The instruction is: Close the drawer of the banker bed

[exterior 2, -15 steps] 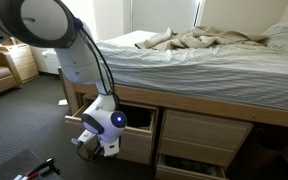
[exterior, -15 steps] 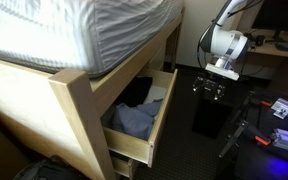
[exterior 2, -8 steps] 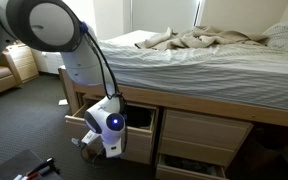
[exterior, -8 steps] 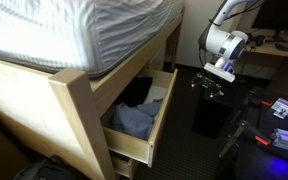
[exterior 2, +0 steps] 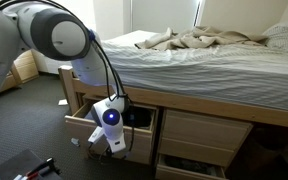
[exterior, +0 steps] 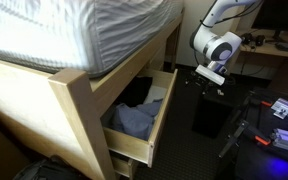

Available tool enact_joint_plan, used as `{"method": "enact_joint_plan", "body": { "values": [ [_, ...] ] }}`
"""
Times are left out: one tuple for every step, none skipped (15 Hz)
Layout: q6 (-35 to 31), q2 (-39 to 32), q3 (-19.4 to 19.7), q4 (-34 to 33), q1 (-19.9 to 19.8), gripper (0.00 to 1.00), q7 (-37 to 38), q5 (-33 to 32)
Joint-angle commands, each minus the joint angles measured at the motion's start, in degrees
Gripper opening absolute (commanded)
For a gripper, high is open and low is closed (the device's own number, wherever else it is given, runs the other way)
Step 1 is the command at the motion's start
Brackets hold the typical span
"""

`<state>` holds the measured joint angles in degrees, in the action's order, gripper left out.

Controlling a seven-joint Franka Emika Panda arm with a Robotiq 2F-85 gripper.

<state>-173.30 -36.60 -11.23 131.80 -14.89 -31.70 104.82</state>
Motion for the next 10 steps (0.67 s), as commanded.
{"method": "enact_joint_plan", "body": {
  "values": [
    [-0.7,-1.1,0.3,-0.7,0.3,1.00,0.1,0.1],
    [-1.0,-4.1,-0.2,-2.6,0.8,1.00,1.7,-1.2],
    [-0.6,-6.6,-0.5,-5.4,2.0,1.00,1.2,-0.4],
    [-0.9,-9.2,-1.5,-8.5,4.2,1.00,0.8,0.6],
    [-1.4,-10.9,-2.5,-10.0,5.7,1.00,1.5,0.2],
    [-1.2,-12.1,-3.9,-10.8,7.0,1.00,2.2,-1.7],
    [-2.1,-14.1,-4.2,-13.7,9.6,1.00,0.7,-0.6],
    [-2.7,-15.7,-4.9,-16.2,12.1,1.00,0.0,0.1],
    [-3.5,-16.8,-5.0,-18.6,14.9,1.00,-1.2,1.2],
    [-3.1,-17.0,-4.7,-20.5,17.2,1.00,-3.1,2.6]
  ]
}}
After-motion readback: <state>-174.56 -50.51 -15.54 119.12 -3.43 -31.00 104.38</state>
